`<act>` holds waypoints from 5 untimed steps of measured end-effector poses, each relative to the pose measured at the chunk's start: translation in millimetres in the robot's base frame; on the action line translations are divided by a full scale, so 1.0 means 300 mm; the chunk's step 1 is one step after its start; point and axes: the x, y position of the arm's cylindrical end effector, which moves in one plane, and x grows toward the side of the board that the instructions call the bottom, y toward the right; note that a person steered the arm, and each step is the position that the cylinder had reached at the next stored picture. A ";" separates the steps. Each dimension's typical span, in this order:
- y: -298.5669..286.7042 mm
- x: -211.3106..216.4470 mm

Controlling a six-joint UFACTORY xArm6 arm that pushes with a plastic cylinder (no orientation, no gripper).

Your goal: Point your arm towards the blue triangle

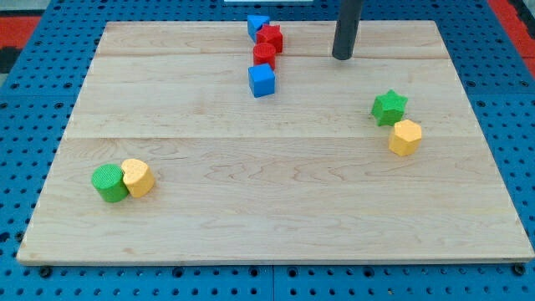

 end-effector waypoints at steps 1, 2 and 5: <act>-0.047 -0.071; -0.184 -0.127; -0.375 -0.204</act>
